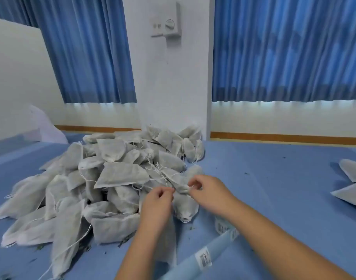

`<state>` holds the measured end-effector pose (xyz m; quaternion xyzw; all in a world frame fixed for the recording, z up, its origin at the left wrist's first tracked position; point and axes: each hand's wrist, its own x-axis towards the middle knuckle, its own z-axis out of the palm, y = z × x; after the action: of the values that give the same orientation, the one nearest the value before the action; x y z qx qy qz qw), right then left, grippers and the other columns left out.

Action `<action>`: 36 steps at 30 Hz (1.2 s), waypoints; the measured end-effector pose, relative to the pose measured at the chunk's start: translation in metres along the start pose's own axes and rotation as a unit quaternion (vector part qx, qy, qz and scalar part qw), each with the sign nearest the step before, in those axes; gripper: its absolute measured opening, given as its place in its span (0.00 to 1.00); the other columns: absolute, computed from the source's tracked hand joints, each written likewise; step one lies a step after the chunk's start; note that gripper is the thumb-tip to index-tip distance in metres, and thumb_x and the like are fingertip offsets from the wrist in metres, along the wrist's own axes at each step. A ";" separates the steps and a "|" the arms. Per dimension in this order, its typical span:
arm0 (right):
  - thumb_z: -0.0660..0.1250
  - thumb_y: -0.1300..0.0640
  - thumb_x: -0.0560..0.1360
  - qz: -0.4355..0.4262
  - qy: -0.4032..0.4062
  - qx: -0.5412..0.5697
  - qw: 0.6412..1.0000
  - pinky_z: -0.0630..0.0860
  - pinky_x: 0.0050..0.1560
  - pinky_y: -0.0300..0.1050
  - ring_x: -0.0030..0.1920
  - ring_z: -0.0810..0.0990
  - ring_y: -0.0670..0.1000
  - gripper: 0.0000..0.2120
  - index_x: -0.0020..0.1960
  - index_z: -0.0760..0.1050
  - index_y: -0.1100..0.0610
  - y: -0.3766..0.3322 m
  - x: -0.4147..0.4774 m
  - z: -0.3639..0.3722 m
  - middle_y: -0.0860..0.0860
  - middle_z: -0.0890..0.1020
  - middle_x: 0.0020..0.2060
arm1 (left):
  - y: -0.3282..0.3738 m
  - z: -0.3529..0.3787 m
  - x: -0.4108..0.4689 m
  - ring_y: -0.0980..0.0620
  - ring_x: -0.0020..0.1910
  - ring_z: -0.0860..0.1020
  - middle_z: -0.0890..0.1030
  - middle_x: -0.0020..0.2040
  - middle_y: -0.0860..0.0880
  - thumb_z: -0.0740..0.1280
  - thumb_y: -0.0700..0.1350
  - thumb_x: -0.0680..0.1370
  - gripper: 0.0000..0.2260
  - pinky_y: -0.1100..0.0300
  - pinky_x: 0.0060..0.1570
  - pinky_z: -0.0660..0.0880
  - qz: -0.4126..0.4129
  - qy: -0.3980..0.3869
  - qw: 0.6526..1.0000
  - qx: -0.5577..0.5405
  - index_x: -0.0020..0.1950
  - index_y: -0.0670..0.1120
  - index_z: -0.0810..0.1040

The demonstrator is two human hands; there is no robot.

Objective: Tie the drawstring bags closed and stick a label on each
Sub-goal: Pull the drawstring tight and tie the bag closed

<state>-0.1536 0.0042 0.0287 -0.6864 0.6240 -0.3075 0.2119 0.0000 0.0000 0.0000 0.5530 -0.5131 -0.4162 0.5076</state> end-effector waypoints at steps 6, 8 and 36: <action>0.67 0.43 0.73 0.083 0.020 -0.149 0.985 0.73 0.51 0.48 0.58 0.75 0.57 0.25 0.63 0.68 0.55 0.002 0.042 0.028 0.54 0.72 0.60 | -0.017 0.030 0.002 0.53 0.39 0.78 0.81 0.37 0.55 0.64 0.38 0.74 0.11 0.59 0.39 0.71 0.020 0.046 0.998 0.040 0.38 0.53 0.79; 0.67 0.43 0.73 0.087 0.028 -0.199 0.976 0.71 0.47 0.46 0.58 0.76 0.57 0.23 0.61 0.68 0.55 0.005 0.048 0.033 0.54 0.74 0.59 | -0.021 0.028 0.002 0.53 0.41 0.79 0.82 0.39 0.54 0.64 0.37 0.74 0.12 0.57 0.41 0.73 0.038 0.038 0.997 0.046 0.38 0.54 0.79; 0.62 0.52 0.81 0.042 0.228 0.275 0.933 0.65 0.22 0.38 0.20 0.68 0.49 0.12 0.42 0.76 0.55 0.077 -0.102 -0.117 0.54 0.72 0.21 | 0.052 0.108 -0.072 0.56 0.57 0.74 0.77 0.57 0.52 0.59 0.43 0.78 0.15 0.66 0.60 0.68 0.441 -0.095 0.886 0.111 0.60 0.43 0.79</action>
<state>-0.2936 0.1052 0.0448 -0.4855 0.5748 -0.6064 0.2575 -0.1224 0.0586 0.0325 0.2805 -0.7928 -0.1407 0.5226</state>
